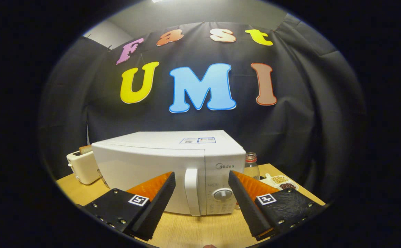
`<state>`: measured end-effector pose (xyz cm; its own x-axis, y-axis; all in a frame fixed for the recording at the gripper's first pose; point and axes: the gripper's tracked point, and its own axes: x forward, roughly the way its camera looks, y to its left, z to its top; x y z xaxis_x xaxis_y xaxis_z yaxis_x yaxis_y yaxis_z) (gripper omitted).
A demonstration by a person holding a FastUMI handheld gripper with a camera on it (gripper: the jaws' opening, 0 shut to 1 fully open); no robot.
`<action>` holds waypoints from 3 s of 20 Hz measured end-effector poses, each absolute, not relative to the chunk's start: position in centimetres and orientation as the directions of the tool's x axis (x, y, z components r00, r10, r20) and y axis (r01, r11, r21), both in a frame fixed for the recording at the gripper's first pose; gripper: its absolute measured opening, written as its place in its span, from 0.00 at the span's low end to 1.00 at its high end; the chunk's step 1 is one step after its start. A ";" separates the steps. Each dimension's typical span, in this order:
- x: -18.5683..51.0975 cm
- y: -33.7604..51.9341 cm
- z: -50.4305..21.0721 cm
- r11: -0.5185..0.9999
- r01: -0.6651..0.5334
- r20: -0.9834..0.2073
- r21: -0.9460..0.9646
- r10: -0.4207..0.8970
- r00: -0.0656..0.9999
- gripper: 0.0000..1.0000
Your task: Open the microwave, put the food inside, and close the microwave door.
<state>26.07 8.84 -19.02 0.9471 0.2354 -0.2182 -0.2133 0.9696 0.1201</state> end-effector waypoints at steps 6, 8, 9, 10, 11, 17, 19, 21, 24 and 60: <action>27.3 10.5 -23.1 0.967 -0.235 -0.290 0.098 0.253 0.923 0.98; 27.5 10.9 -23.9 0.967 -0.233 -0.310 0.100 0.253 0.916 0.98; 27.6 10.9 -24.2 0.968 -0.232 -0.317 0.098 0.251 0.915 0.98; 27.7 11.0 -24.6 0.968 -0.232 -0.322 0.097 0.251 0.913 0.98; 27.9 10.8 -24.7 0.971 -0.219 -0.328 0.091 0.237 0.914 0.91; 28.2 11.9 -25.6 0.970 -0.198 -0.362 0.143 0.237 0.902 0.43; 28.2 11.9 -25.8 0.977 -0.174 -0.369 0.125 0.208 0.906 0.31; 28.2 11.9 -25.8 0.975 -0.174 -0.375 0.140 0.215 0.902 0.30; 28.2 12.2 -25.9 0.973 -0.198 -0.378 0.121 0.229 0.897 0.18; 1.5 22.1 -23.0 0.931 -0.361 -0.506 0.052 0.336 0.795 0.28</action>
<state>1.47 22.10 -22.98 0.7946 0.3363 -0.5055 -0.3612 0.9311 0.0518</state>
